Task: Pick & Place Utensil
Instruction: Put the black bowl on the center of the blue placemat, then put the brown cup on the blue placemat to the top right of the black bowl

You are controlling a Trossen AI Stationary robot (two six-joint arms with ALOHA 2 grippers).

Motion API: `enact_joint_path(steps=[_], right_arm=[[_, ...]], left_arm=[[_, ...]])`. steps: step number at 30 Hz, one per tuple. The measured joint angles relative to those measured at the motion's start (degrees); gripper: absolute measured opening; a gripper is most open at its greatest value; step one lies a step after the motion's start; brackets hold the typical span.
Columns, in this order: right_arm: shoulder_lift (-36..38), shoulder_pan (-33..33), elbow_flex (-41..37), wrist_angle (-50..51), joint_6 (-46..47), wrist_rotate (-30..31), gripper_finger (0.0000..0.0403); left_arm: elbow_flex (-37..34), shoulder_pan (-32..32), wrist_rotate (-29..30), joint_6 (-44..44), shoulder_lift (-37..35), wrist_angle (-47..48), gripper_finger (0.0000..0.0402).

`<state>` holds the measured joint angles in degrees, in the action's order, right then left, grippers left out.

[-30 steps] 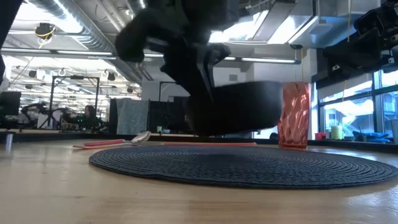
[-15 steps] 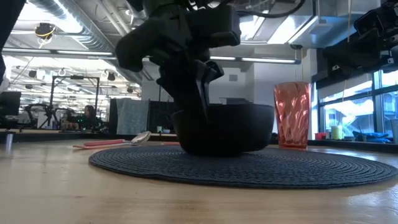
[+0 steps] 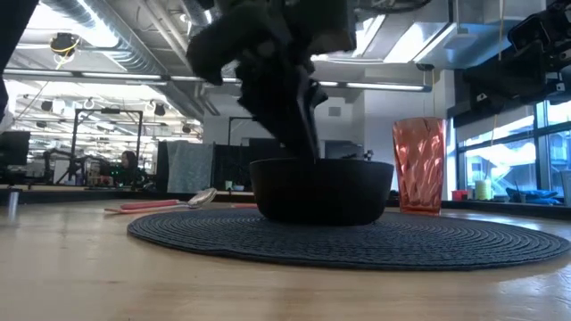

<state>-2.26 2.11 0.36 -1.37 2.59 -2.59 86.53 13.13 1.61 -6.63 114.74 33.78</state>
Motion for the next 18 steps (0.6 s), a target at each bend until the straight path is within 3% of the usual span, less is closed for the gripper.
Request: enact_joint_path(steps=[4, 7, 10, 14, 18], right_arm=[[0.00, 0.01, 0.00, 0.00, 0.18, 0.00, 0.0030], [0.00, 0.02, 0.00, 0.00, 0.18, 0.00, 0.0030], [0.00, 0.01, 0.00, 0.00, 0.20, -0.02, 0.0030], [0.00, 0.00, 0.00, 0.00, 0.18, -0.22, 0.0030], [-0.09, 0.01, 0.00, -0.04, 0.20, -0.47, 0.0030]], left_arm=[[2.47, 0.37, 0.04, -0.84, -0.04, 0.52, 0.0080], [6.08, 0.35, 1.18, -2.85, -1.14, 6.33, 0.0084], [8.88, 0.08, 7.39, -2.42, -4.74, 10.35, 0.0074], [7.49, -1.82, 13.23, -2.06, -11.32, 11.09, 0.0024], [1.16, -5.92, 10.41, -2.47, -21.74, 6.03, 0.0005]])
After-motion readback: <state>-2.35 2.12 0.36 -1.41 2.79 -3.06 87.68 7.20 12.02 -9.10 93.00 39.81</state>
